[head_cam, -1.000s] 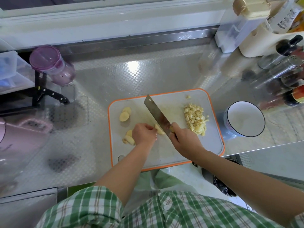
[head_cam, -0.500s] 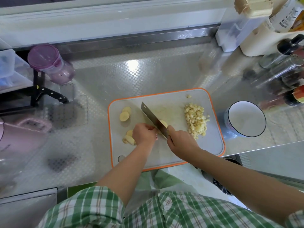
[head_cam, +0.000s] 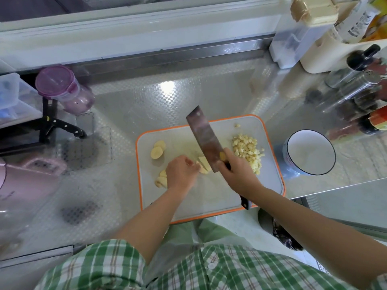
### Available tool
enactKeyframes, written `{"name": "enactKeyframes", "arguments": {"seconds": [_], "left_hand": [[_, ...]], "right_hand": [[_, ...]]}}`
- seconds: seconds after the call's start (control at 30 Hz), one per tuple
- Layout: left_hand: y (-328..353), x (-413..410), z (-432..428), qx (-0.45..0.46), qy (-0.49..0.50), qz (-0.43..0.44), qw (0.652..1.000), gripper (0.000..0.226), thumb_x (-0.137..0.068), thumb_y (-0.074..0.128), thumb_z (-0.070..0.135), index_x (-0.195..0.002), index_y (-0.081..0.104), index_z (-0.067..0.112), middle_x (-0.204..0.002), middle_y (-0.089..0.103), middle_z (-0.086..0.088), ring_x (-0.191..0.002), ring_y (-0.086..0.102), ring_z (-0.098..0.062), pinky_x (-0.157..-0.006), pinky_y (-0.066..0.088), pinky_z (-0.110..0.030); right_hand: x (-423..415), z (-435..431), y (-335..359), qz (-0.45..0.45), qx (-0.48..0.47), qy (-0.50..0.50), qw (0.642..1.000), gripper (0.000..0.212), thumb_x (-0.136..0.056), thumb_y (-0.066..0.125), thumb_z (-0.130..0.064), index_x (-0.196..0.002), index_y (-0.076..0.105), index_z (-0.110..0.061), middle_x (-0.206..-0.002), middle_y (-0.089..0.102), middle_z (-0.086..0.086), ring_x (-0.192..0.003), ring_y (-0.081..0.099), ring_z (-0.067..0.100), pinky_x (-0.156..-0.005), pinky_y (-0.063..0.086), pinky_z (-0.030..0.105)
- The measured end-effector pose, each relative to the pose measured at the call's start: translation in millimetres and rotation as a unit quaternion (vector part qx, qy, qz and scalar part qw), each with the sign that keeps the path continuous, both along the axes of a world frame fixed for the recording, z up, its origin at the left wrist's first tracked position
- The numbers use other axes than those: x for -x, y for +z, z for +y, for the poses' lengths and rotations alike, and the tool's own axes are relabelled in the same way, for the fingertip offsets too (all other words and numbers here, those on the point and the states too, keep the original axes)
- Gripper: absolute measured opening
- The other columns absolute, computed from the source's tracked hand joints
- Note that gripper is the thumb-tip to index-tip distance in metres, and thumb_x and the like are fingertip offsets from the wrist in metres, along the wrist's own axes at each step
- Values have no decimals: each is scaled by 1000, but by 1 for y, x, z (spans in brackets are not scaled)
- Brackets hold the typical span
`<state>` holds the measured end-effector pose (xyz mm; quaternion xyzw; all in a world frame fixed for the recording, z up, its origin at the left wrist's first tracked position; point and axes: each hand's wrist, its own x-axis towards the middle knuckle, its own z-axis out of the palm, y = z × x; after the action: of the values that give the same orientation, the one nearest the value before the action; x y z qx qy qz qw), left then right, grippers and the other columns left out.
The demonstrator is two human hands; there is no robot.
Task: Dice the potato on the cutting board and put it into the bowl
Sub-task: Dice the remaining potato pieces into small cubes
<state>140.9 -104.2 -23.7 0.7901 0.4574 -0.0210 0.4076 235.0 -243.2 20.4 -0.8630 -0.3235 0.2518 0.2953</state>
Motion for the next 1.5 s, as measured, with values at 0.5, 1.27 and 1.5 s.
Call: {"name": "enactKeyframes", "arguments": {"seconds": [0.5,1.27,1.5], "left_hand": [[7,-22,20,-315,-505,-35,803,49,-37,79,5,-82,61,6,-78,56,-12,-62,58,-30,-40,38,-28],[2,5,-9,-98,-140,-21,985,25,-72,79,16,-90,64,9,-91,55,-5,-78,56,-25,-69,39,-27],[6,4,-7,-83,-142,-11,986,28,-70,81,17,-91,63,10,-94,56,-5,-81,56,-25,-69,36,-25]], "right_hand": [[-14,-29,1,46,15,-89,995,23,-93,51,-17,-74,40,-25,-57,45,8,-53,44,26,-54,37,41],[34,-1,-10,-80,191,57,977,8,-93,38,-14,-93,30,-14,-60,38,4,-63,46,33,-51,27,33],[40,5,-23,-103,202,36,973,7,-95,38,-17,-95,31,-15,-63,44,6,-64,50,35,-53,31,33]]}}
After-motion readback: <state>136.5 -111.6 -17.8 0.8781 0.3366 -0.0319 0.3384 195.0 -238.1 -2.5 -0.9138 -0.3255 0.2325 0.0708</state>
